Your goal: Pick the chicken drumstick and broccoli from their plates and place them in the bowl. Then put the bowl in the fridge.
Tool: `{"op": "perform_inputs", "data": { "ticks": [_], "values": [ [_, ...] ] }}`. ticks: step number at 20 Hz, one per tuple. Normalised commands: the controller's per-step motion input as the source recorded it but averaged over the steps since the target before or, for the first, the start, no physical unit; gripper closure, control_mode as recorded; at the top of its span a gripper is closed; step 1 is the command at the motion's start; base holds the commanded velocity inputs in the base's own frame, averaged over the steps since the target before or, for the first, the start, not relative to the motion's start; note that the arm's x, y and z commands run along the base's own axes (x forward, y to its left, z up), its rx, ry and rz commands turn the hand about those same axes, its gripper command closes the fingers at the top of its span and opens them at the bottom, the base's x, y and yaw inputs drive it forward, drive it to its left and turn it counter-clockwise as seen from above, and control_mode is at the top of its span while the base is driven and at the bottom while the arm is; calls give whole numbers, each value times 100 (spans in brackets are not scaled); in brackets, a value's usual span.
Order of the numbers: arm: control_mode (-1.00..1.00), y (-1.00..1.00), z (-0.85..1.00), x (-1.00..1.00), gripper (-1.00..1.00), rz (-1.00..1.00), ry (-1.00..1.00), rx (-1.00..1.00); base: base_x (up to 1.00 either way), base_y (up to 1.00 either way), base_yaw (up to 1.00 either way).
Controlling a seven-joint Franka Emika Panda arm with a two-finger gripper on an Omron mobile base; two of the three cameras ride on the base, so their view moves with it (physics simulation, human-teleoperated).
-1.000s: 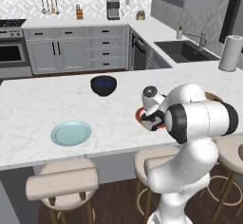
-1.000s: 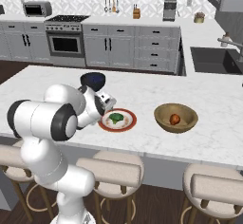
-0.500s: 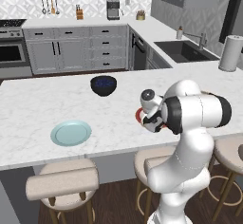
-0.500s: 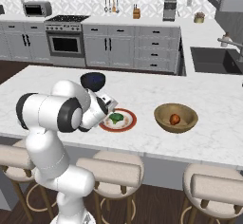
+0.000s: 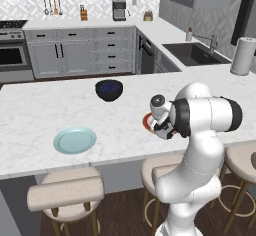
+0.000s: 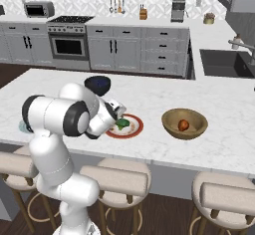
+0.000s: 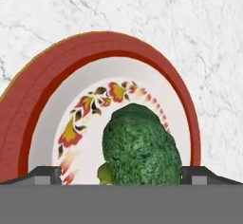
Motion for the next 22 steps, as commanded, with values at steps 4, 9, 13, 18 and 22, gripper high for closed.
{"op": "perform_inputs", "data": {
  "ticks": [4,9,13,18,22],
  "values": [
    [-100,-9,0,11,-100,0,0,0,0,0,0],
    [-100,-3,-2,19,-100,0,0,-1,0,0,0],
    [-100,0,-12,15,-100,0,0,-2,0,0,0],
    [-100,0,-20,2,-100,0,0,-1,0,0,0],
    [-100,0,-27,0,100,0,0,-1,0,0,0]
  ]
}}
